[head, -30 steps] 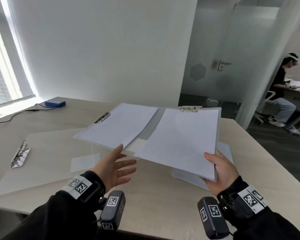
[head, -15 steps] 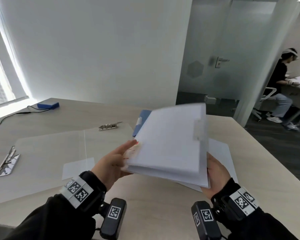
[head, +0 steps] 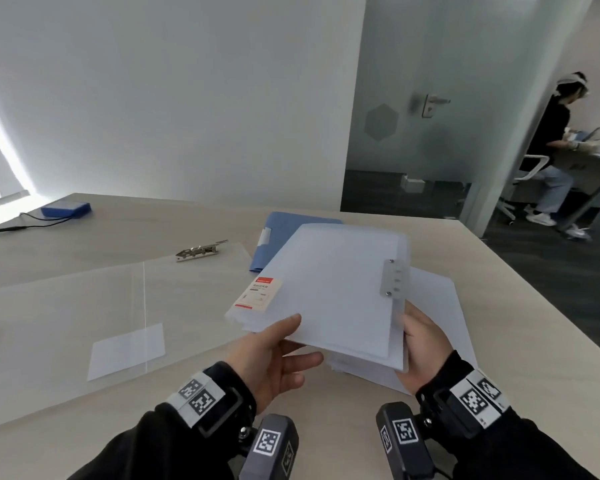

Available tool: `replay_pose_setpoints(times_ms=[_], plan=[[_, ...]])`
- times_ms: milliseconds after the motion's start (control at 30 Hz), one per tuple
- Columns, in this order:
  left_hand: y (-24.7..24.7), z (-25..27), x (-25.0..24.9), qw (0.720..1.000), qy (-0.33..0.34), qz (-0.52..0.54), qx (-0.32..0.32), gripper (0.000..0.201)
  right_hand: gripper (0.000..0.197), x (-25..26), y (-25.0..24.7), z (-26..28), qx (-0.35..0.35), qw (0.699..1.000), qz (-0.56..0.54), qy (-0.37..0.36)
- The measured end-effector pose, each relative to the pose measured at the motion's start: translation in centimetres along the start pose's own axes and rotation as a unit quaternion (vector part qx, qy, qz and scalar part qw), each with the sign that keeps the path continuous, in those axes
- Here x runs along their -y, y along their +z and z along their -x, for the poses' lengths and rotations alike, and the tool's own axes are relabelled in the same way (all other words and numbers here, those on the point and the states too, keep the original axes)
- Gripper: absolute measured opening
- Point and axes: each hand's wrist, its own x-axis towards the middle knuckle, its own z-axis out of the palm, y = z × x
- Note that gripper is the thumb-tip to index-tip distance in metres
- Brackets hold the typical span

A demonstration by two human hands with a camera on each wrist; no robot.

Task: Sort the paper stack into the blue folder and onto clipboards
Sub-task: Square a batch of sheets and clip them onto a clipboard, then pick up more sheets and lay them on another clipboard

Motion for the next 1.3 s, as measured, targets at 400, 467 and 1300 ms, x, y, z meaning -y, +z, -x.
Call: replay_pose_setpoints(times_ms=[400,467,1300], plan=[[1.1,-9.4,-2.3,0.996,0.070,0.013,-0.056,0.017,0.027,2.3,-5.8,-2.5,-0.158,0.970,0.150,-0.106],[0.7,-11.6,-2.7,0.993,0.079,0.026,-0.082,0.017,0.027,1.9,-7.1,-2.6,-0.190,0.969,0.104,-0.120],[2.0,-13.4,-1.0,0.969,0.115,0.113,-0.187,0.024,0.027,1.3,-9.6,-2.0,-0.292,0.934,0.154,-0.137]])
